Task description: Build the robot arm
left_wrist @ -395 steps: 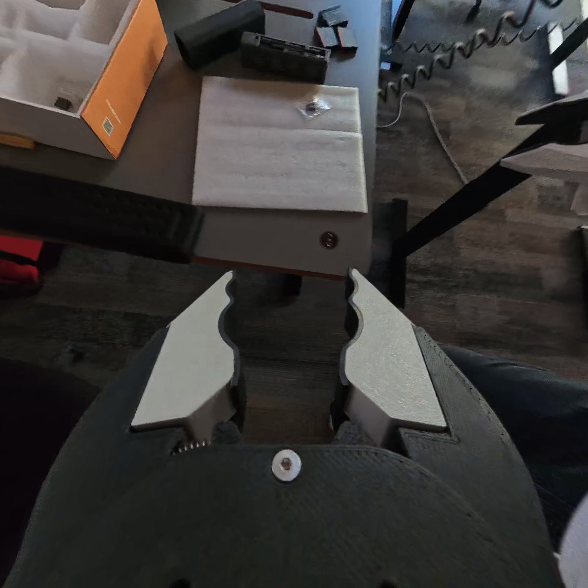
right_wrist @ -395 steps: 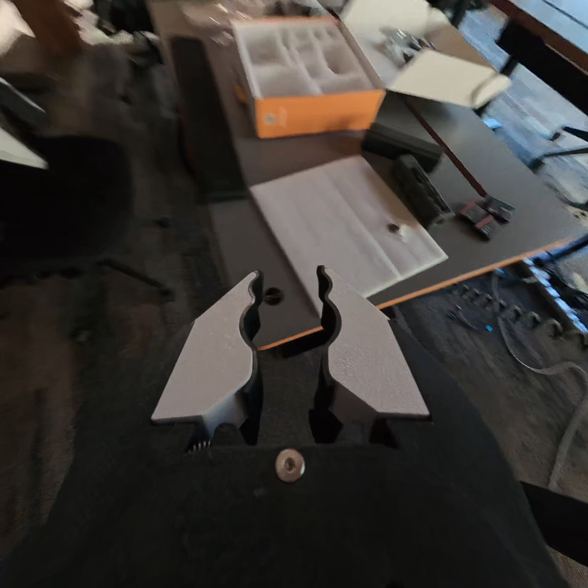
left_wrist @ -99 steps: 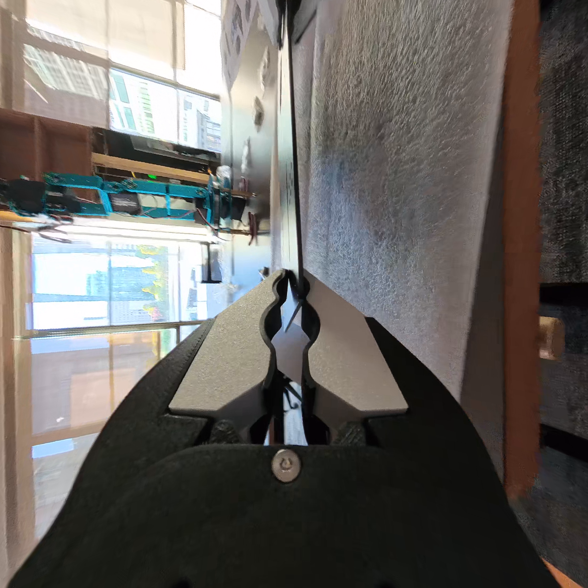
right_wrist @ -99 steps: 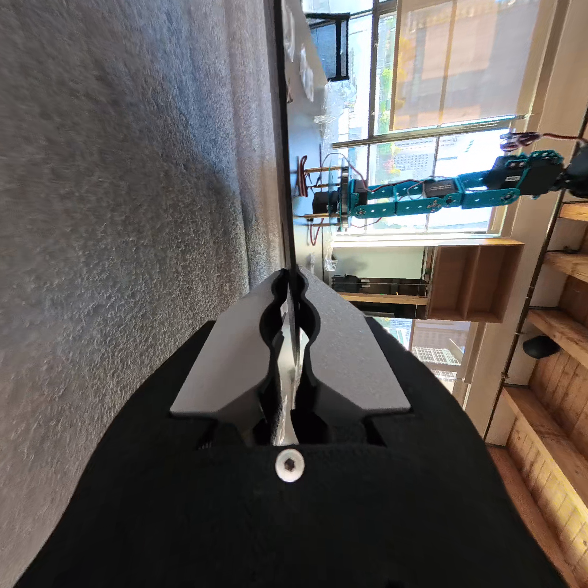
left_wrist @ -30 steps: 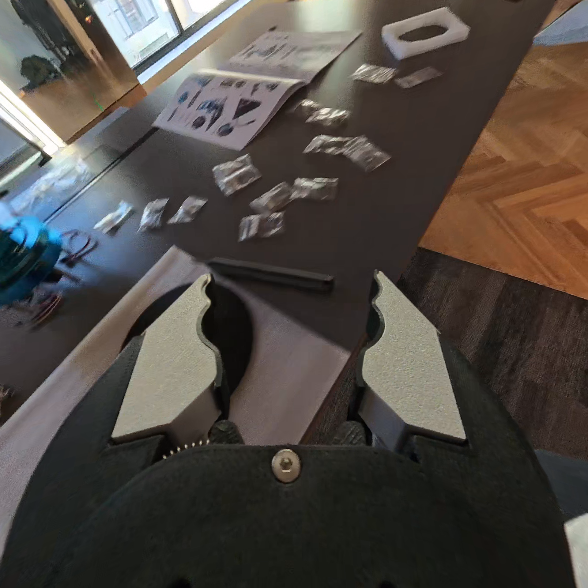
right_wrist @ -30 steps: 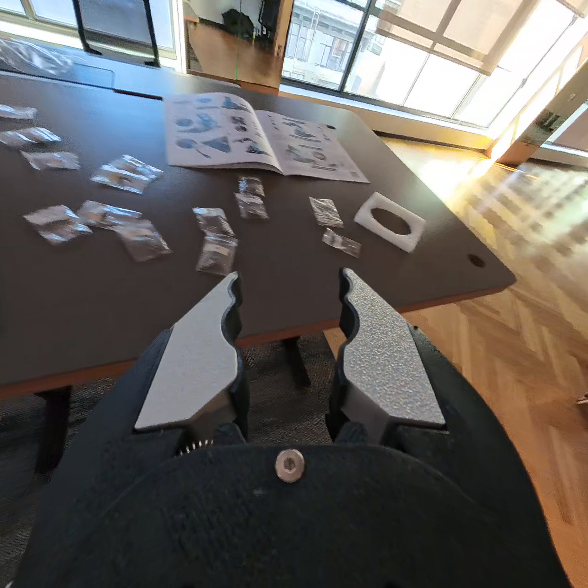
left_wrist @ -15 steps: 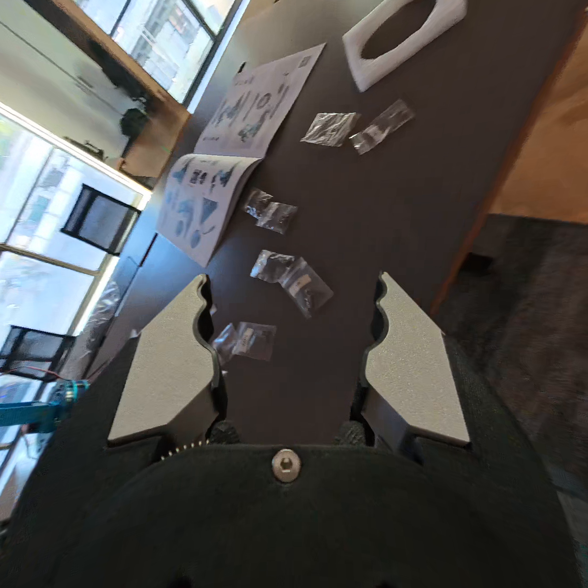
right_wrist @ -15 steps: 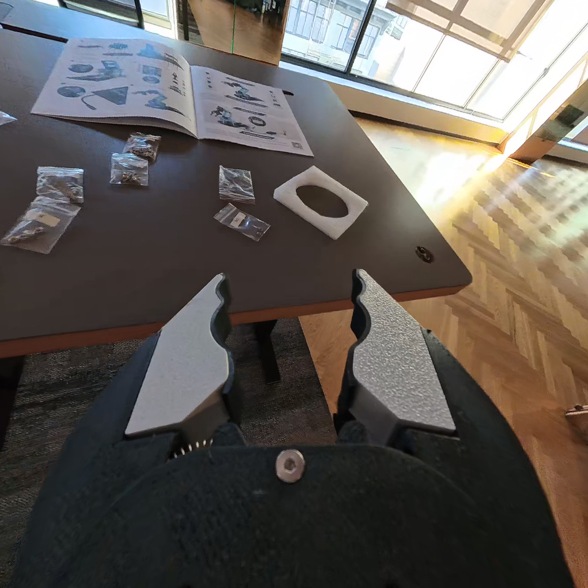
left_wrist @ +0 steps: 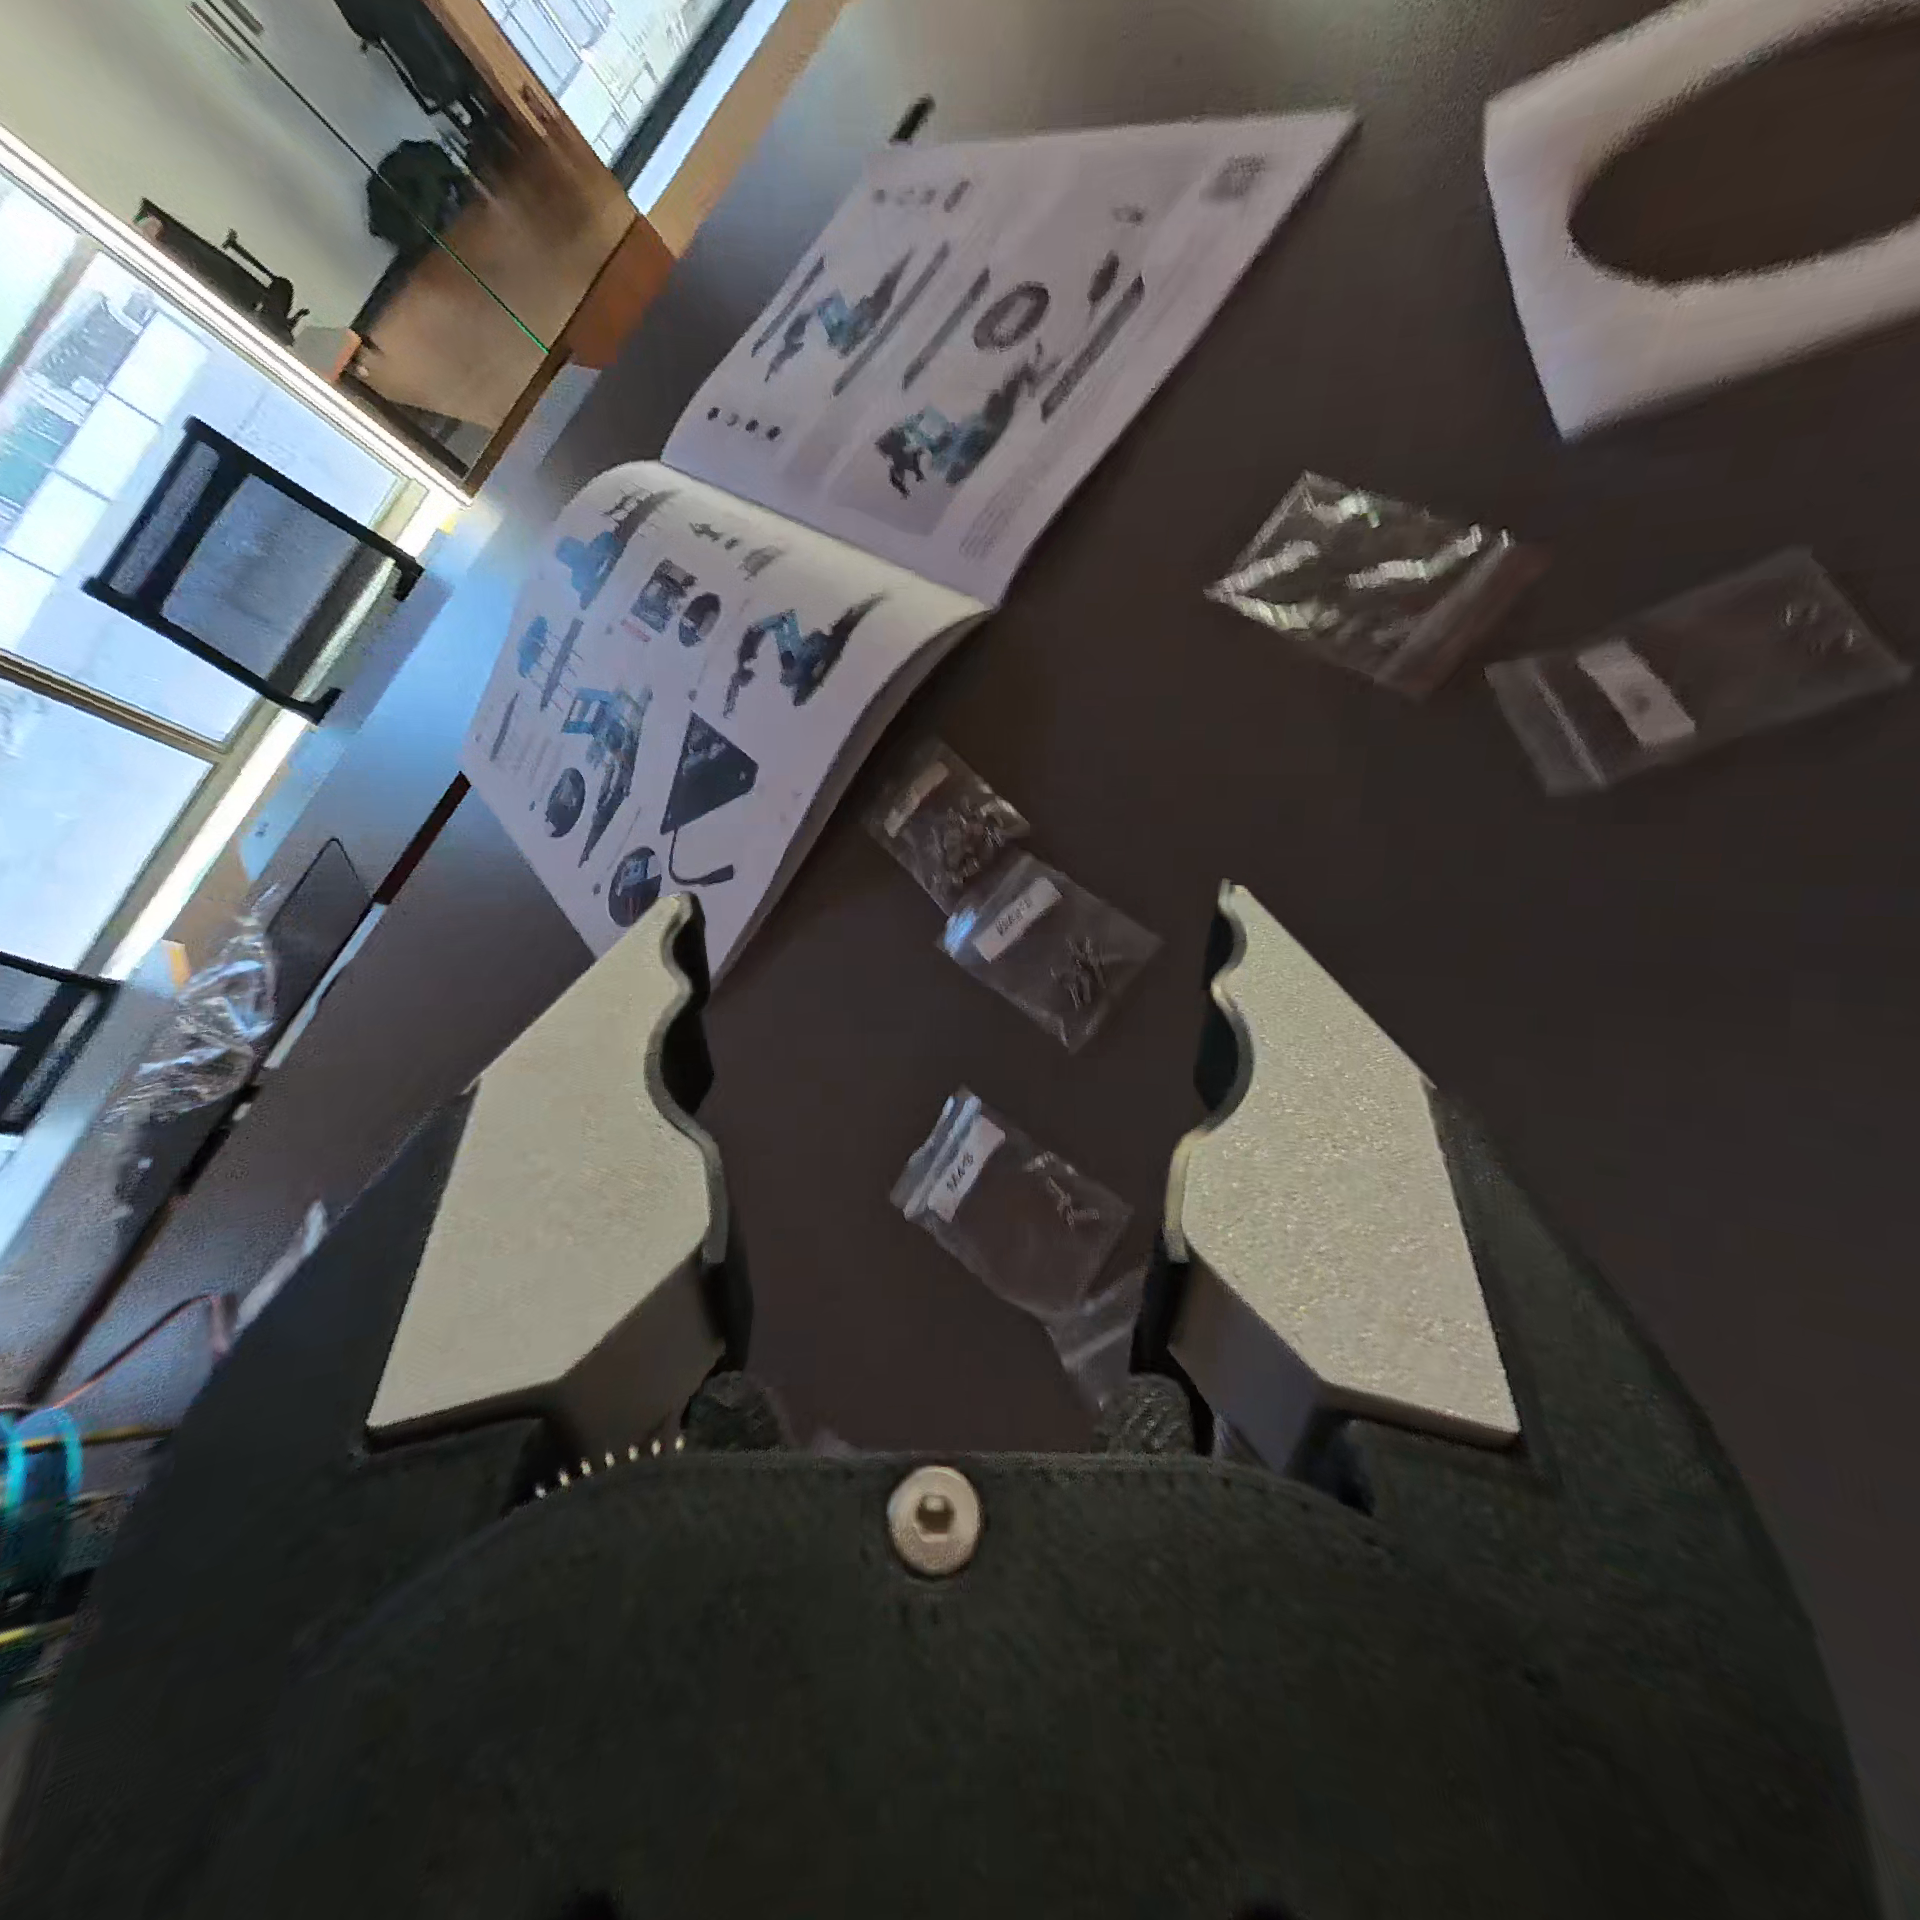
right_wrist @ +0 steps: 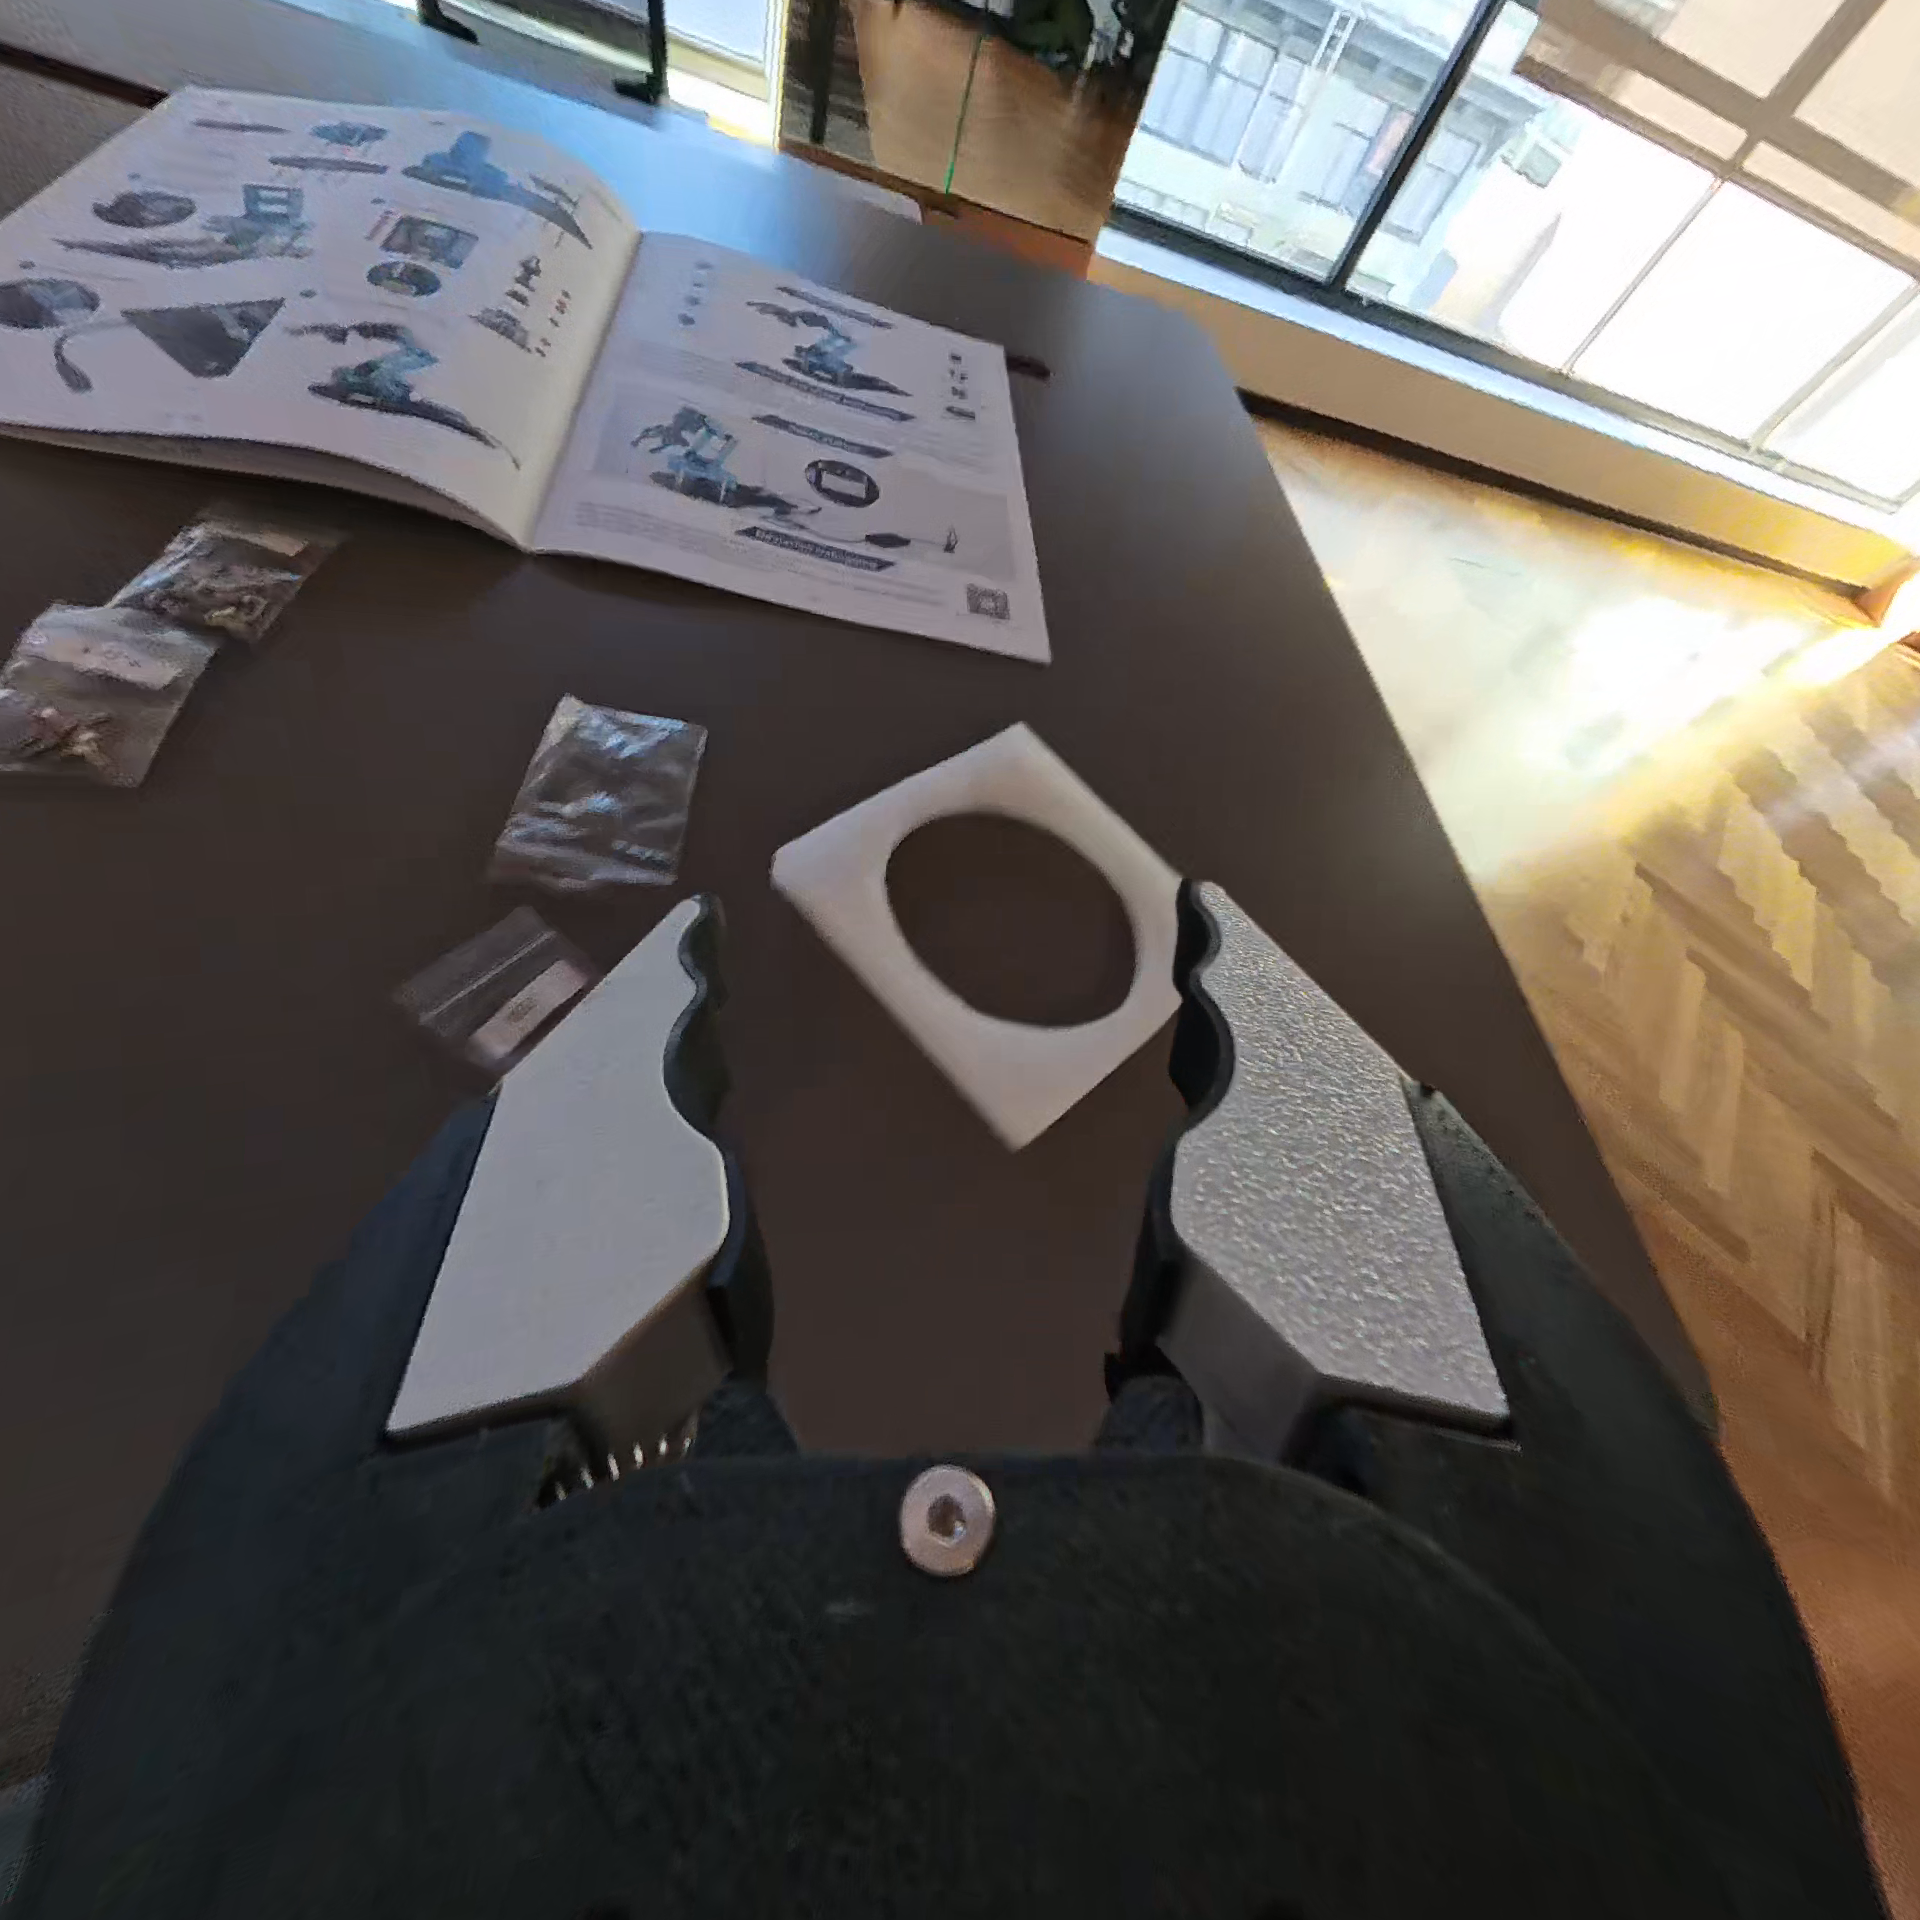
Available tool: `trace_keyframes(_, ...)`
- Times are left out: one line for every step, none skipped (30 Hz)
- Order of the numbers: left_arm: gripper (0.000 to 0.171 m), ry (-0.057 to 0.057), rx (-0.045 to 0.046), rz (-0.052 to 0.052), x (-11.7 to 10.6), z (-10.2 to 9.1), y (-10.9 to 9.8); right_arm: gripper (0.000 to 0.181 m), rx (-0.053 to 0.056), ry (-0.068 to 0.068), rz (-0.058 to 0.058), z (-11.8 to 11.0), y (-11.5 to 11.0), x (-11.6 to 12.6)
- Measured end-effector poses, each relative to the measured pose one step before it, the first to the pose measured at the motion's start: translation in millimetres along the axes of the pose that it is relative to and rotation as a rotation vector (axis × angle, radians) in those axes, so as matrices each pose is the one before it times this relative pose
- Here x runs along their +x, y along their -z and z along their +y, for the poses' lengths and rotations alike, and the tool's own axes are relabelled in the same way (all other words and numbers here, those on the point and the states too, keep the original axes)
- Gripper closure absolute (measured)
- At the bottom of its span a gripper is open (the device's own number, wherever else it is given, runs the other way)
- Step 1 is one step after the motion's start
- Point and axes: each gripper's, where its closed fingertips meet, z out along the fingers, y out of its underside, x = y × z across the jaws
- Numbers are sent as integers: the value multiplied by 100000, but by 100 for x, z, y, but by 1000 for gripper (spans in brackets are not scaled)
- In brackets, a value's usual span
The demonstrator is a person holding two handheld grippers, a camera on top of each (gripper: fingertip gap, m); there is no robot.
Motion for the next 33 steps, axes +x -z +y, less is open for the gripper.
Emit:
trace_keyframes(80,5170,2621,426,-890,-735,-344,95,2125,1067,-668,-717,-900,1193)
trace_keyframes(81,4996,1998,-1384,-1253,-848,-328,99,2897,1164,-641,-876,-869,1414)
trace_keyframes(81,3962,977,-4220,-1657,-983,-261,107,2773,1367,-1211,-943,-850,1550)
trace_keyframes(82,2631,838,-6271,-1849,-1217,-135,110,2859,1086,-1569,-1112,-838,1725)
trace_keyframes(81,2063,1437,-5871,-1644,-1489,15,116,3399,1544,-2979,-1328,-814,1687)
trace_keyframes(81,2782,1738,-4076,-1286,-1694,113,122,3058,1820,-3004,-1388,-831,1791)
trace_keyframes(79,4048,1599,-1851,-877,-1776,145,126,1505,1592,-2217,-1241,-904,1975)
trace_keyframes(80,5110,1446,705,-372,-1829,126,129,907,1874,-4099,-1213,-948,1677)
trace_keyframes(80,5744,1322,2871,86,-1874,73,135,1148,1719,-5848,-1241,-953,1367)
trace_keyframes(80,5911,1016,3474,315,-1853,-3,137,1210,598,-4977,-1248,-919,1405)
trace_keyframes(79,5592,923,2378,297,-1827,-73,141,448,-436,-3285,-1178,-857,1532)
trace_keyframes(81,4595,1433,1016,239,-1811,-122,147,-167,156,-4334,-1093,-818,1110)
trace_keyframes(84,3251,1644,-241,191,-1674,-177,149,578,-433,-3669,-1138,-777,955)
trace_keyframes(86,2133,868,-1774,65,-1361,-257,156,1108,-1082,-2951,-1128,-764,815)
trace_keyframes(87,1410,-304,-3115,-91,-957,-298,161,1677,-328,-4868,-1092,-816,292)
trace_keyframes(87,883,-1158,-3652,-159,-584,-321,163,1856,-335,-6116,-937,-875,-151)
trace_keyframes(88,443,-1660,-3321,-143,-263,-331,164,915,-719,-6388,-588,-929,-346)
trace_keyframes(90,273,-1461,-2763,-122,-56,-314,170,40,-826,-6600,-272,-983,-504)
trace_keyframes(91,624,-628,-2317,-146,75,-274,172,426,-1367,-5780,-146,-1019,-456)
trace_keyframes(94,1301,-114,-1624,-176,198,-244,172,8,-2062,-4963,49,-1064,-374)
trace_keyframes(101,1771,-370,-744,-186,343,-219,172,-852,-2347,-4548,255,-1085,-319)
trace_keyframes(106,1686,-566,-411,-239,422,-182,171,-1283,-1940,-3867,339,-1081,-215)
trace_keyframes(106,1528,-360,-1055,-433,421,-146,171,-909,-1157,-2537,232,-1046,-2)
trace_keyframes(106,1332,-182,-2099,-677,384,-99,171,-260,-666,-1321,61,-1012,189)
trace_keyframes(107,729,20,-2666,-856,343,-22,169,-300,-262,-652,9,-976,275)
trace_keyframes(109,286,130,-2702,-952,333,38,168,-453,43,4,38,-962,359)
trace_keyframes(114,377,-4,-2533,-1042,352,58,167,-386,90,-92,106,-955,348)
trace_keyframes(120,574,-283,-2254,-1113,366,69,167,-827,164,-1559,306,-947,101)
trace_keyframes(128,738,-516,-1946,-1125,381,22,167,-1704,1428,-3332,352,-938,-65)
trace_keyframes(133,1354,-656,-1789,-1125,368,-38,167,-4320,-728,-853,423,-747,421)
trace_keyframes(135,2099,-1003,-1575,-1048,355,-133,169,-1734,-1784,1893,-4,-596,785)
trace_keyframes(141,1773,-1094,-819,-857,371,-210,170,377,-76,-6,-238,-553,377)
trace_keyframes(154,1003,-491,177,-654,370,-303,171,803,261,-2320,-206,-546,-32)
